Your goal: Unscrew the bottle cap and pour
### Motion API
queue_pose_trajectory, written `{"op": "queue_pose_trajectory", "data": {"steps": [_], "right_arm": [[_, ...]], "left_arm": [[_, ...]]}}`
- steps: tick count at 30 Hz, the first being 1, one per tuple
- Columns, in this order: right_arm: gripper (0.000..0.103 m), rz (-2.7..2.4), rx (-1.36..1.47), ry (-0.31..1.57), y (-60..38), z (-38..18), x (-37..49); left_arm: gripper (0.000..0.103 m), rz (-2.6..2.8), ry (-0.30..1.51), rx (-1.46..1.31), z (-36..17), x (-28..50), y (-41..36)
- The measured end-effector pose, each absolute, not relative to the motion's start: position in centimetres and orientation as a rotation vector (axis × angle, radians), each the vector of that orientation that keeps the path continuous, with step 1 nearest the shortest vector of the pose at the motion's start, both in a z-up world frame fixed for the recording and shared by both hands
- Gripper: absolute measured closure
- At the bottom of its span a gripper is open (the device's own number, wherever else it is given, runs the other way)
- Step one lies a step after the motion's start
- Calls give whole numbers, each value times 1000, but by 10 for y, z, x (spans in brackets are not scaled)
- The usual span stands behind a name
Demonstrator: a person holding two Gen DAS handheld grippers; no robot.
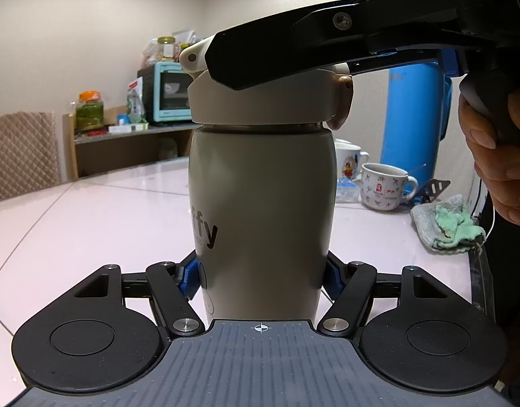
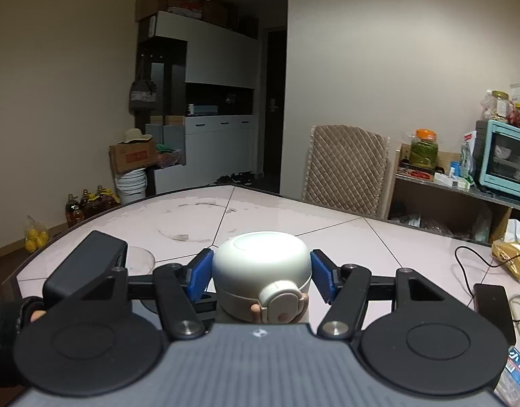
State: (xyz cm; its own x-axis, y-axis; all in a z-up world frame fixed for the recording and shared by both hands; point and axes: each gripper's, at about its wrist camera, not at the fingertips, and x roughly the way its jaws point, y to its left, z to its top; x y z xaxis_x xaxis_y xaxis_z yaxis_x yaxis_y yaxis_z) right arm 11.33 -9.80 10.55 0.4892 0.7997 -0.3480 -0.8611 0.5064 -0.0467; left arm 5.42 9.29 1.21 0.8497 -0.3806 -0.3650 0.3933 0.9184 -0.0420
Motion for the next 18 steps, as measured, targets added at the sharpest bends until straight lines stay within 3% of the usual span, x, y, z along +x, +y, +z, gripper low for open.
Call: {"op": "queue_pose_trajectory", "data": {"steps": [3,5,18], "right_arm": [[36,993,-248,294,-94,107,110],[25,962,-251,285,-92,109,103],[17,675,-147,332,-77,127,67]], "left_arm": [[31,-407,378,39,12,55,95],[31,-407,378,46,12,56,96],[31,-389,377,60,11,63,107]]}}
